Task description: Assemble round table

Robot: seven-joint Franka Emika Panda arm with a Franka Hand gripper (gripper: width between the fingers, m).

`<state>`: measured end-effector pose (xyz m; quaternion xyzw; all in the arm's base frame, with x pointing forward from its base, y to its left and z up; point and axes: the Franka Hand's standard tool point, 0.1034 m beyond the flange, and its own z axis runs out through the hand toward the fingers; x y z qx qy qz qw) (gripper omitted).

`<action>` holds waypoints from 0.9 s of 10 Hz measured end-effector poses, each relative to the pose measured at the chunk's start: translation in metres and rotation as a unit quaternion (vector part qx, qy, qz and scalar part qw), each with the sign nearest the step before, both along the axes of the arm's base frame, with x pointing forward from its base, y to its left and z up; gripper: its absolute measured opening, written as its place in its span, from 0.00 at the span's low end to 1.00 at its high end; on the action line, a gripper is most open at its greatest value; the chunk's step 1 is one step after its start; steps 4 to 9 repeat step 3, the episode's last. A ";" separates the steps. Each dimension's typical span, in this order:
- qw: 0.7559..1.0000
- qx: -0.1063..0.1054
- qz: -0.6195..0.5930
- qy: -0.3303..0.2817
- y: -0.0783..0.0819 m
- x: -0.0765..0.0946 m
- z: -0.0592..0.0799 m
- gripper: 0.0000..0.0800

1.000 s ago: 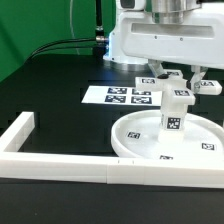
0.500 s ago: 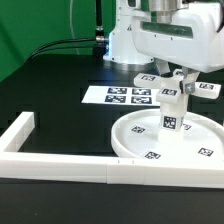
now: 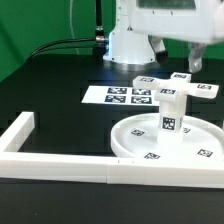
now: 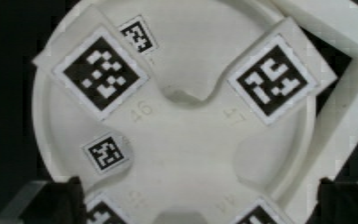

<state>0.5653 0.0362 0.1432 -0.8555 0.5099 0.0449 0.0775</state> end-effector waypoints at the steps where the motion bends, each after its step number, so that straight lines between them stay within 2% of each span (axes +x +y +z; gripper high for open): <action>1: 1.000 0.000 0.001 0.001 0.001 -0.001 -0.002 0.81; 9: 1.000 -0.001 0.002 0.002 0.001 -0.001 -0.003 0.81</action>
Offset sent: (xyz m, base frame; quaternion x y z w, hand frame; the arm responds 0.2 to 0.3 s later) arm 0.0000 0.0000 0.0000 0.0000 0.0000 0.0000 1.0000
